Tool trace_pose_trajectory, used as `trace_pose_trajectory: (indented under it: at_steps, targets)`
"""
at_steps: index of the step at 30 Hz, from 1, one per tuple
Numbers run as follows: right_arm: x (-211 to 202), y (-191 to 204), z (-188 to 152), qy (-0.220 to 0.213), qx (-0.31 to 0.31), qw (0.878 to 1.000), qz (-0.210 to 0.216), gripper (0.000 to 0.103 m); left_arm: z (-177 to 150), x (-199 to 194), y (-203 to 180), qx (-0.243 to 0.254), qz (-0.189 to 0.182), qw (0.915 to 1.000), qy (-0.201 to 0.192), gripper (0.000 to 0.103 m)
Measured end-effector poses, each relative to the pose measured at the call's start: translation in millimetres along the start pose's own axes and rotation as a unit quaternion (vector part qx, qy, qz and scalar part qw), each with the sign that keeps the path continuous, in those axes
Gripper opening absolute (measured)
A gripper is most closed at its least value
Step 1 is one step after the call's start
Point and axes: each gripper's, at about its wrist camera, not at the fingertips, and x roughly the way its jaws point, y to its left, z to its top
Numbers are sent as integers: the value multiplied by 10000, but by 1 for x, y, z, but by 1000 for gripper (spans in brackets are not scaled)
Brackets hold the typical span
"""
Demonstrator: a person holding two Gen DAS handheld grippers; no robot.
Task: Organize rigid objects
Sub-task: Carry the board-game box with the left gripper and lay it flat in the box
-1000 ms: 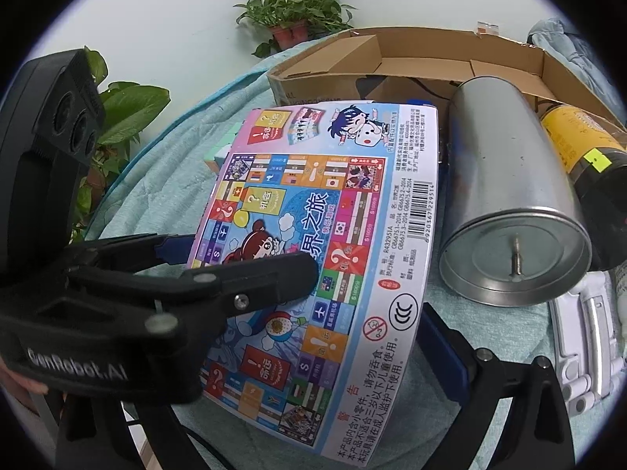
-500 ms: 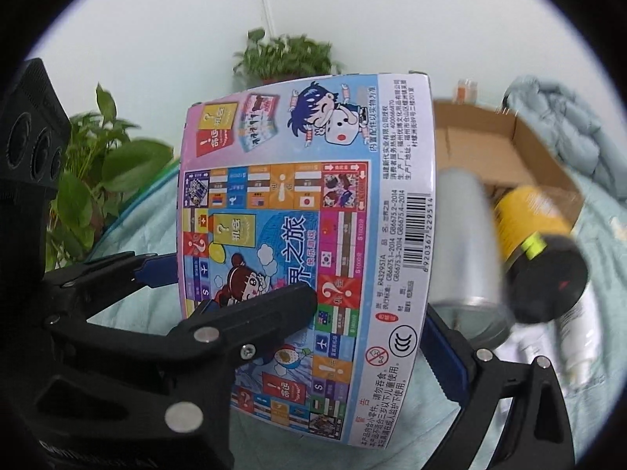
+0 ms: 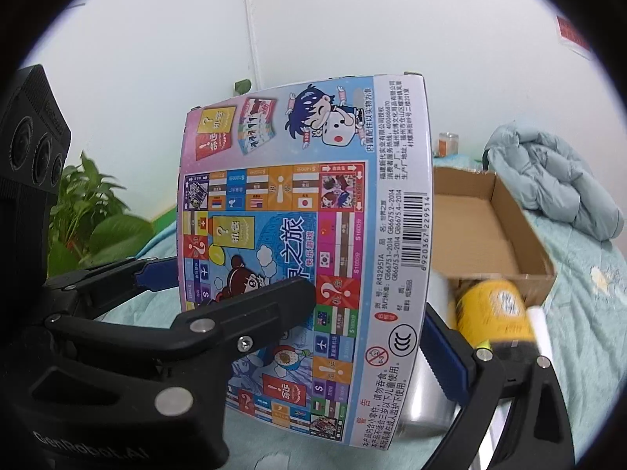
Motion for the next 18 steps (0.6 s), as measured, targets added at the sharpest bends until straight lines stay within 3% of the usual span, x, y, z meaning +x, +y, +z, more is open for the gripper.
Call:
trace_pose_trajectory:
  at_steps: [8, 18]
  targets:
    - [24, -13, 40, -125, -3, 9999, -46, 97, 70, 30, 14, -73, 32, 10000, -49, 79]
    - [100, -48, 91, 585, 182, 9981, -24, 97, 144, 122, 45, -279, 82, 9981, 541, 79]
